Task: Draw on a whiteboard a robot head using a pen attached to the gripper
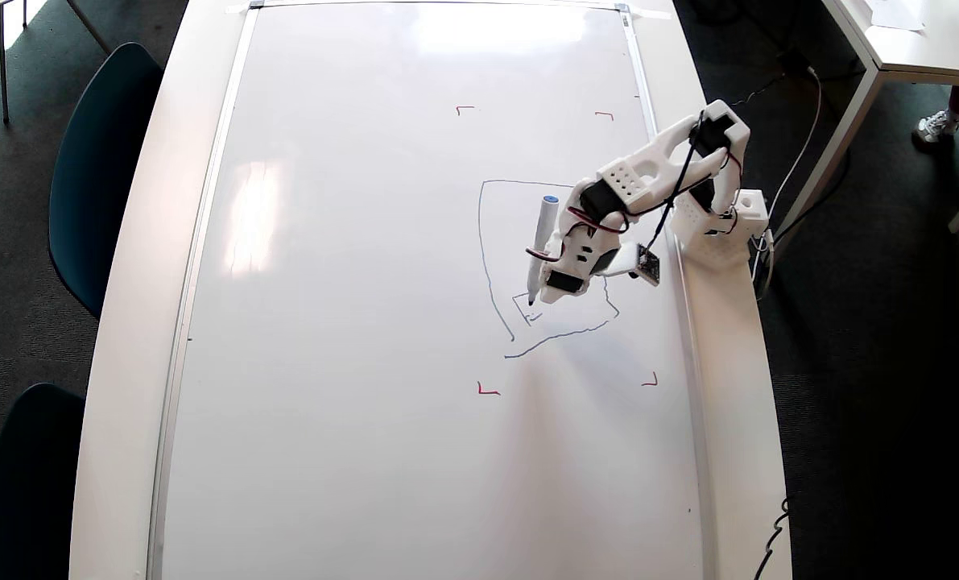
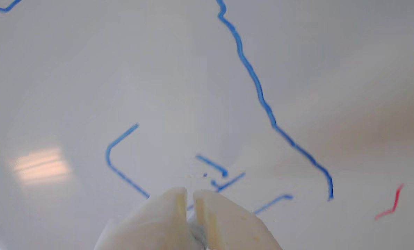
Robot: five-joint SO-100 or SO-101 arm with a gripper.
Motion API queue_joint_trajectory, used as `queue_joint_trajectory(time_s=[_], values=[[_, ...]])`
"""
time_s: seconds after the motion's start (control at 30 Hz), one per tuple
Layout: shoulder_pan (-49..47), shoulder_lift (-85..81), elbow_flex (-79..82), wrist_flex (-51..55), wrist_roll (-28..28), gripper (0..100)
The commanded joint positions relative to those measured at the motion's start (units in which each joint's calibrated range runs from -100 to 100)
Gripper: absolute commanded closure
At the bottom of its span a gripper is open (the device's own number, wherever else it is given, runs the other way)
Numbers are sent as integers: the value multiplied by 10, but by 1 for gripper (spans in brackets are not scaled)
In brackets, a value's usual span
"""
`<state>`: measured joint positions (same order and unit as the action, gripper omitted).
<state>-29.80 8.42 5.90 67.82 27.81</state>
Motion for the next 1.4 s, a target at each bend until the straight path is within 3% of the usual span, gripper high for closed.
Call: queue_joint_trajectory(time_s=[0.0, 0.27, 0.5, 1.37], values=[[27, -103, -14, 47, 5, 99], [93, -114, 74, 67, 28, 99], [109, -112, 132, -11, 28, 99], [145, -19, 115, -64, 29, 99]])
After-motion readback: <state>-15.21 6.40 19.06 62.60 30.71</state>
